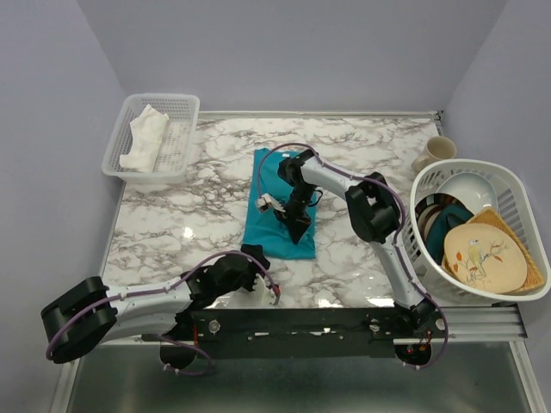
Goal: Roll the t-shirts
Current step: Roll the T-shirt to the center of the board.
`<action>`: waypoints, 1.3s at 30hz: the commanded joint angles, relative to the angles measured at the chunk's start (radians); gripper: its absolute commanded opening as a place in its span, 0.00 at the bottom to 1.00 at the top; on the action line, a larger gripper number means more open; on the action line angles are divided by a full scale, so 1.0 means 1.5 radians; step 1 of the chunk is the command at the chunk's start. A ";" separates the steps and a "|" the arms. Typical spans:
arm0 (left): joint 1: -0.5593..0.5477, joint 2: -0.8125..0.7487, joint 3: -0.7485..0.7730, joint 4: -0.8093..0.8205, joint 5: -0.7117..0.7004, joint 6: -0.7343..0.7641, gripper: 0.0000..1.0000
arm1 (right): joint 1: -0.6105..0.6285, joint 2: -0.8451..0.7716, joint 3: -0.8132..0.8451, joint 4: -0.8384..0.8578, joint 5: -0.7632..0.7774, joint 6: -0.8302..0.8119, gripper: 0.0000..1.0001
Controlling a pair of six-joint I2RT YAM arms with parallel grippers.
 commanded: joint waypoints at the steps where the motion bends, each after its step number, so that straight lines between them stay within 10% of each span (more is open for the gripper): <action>1: -0.001 0.078 -0.021 0.035 -0.047 -0.007 0.71 | 0.014 0.046 -0.001 -0.087 0.044 0.002 0.07; 15: -0.001 0.253 0.005 0.106 -0.050 -0.030 0.61 | 0.014 0.052 -0.013 -0.087 0.046 0.008 0.07; 24: 0.006 0.279 0.077 -0.015 -0.021 -0.095 0.17 | 0.014 0.057 -0.008 -0.087 0.051 0.015 0.09; 27: 0.028 0.279 0.113 -0.077 0.013 -0.128 0.05 | 0.006 0.039 -0.018 -0.069 0.039 0.020 0.25; 33: 0.090 0.258 0.189 -0.208 0.115 -0.184 0.00 | -0.072 -0.128 -0.077 0.070 -0.017 0.115 0.99; 39: 0.129 0.245 0.231 -0.275 0.234 -0.201 0.00 | -0.124 -0.472 -0.407 0.467 0.038 0.212 1.00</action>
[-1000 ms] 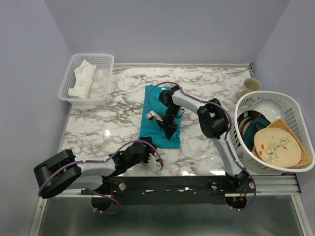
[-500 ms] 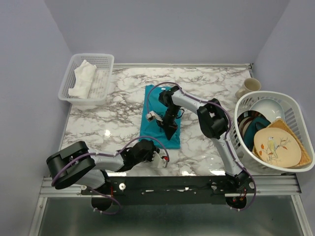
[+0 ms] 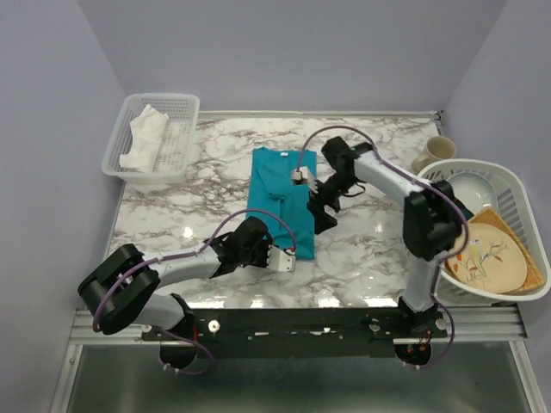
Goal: Roll the t-shirts
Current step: Roll the T-shirt to the center of the board.
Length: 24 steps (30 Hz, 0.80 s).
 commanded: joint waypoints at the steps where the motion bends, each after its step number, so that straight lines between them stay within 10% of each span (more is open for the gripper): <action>1: 0.037 -0.006 0.019 -0.162 0.155 -0.044 0.00 | -0.024 -0.296 -0.325 0.383 0.070 0.080 1.00; 7: 0.085 0.020 0.094 -0.243 0.287 -0.066 0.00 | 0.043 -0.548 -0.588 0.636 0.076 0.023 1.00; 24: 0.191 0.110 0.236 -0.395 0.449 -0.040 0.00 | 0.223 -0.473 -0.608 0.651 0.102 0.083 0.99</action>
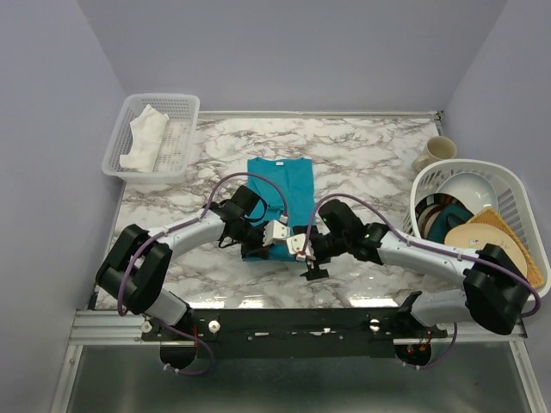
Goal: Roll the t-shirts
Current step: Roll the T-shirt to the center of the board.
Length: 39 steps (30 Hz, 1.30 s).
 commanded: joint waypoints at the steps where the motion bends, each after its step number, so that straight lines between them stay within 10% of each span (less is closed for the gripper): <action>1: 0.021 0.012 0.026 -0.057 0.069 0.023 0.00 | 0.008 0.034 0.009 0.000 0.018 0.023 1.00; 12: 0.050 0.022 0.038 -0.099 0.110 0.070 0.00 | 0.050 0.125 0.058 0.017 0.199 0.107 0.95; 19: 0.079 0.050 0.085 -0.186 0.156 0.142 0.01 | 0.052 0.146 0.081 -0.005 0.244 0.147 0.35; 29: 0.107 0.211 0.297 -0.594 0.200 0.403 0.06 | -0.068 0.144 0.106 -0.210 0.004 0.205 0.12; 39: 0.132 0.307 0.373 -0.680 0.231 0.400 0.06 | -0.190 0.281 0.272 -0.457 -0.169 0.044 0.11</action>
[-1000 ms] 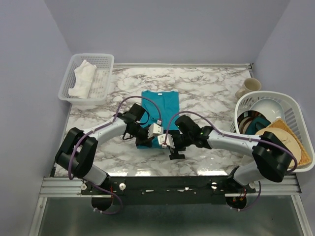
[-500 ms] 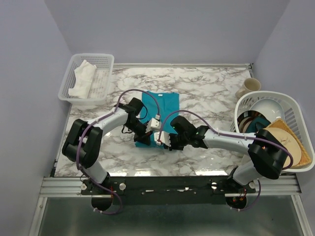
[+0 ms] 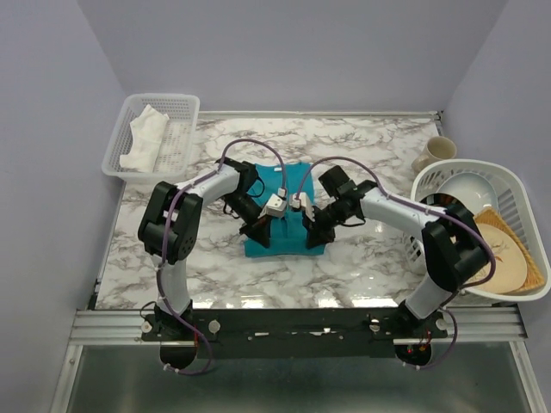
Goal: Roll the t-shirts
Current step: Roll the T-shirt to the center of the board.
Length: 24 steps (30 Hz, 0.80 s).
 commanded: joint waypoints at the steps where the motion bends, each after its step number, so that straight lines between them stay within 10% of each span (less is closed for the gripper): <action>1: 0.025 0.037 0.020 -0.175 0.018 0.001 0.06 | -0.049 0.081 0.088 -0.214 -0.103 -0.083 0.11; 24: 0.086 0.222 0.148 -0.175 -0.002 -0.100 0.09 | -0.105 0.405 0.393 -0.512 -0.055 -0.228 0.11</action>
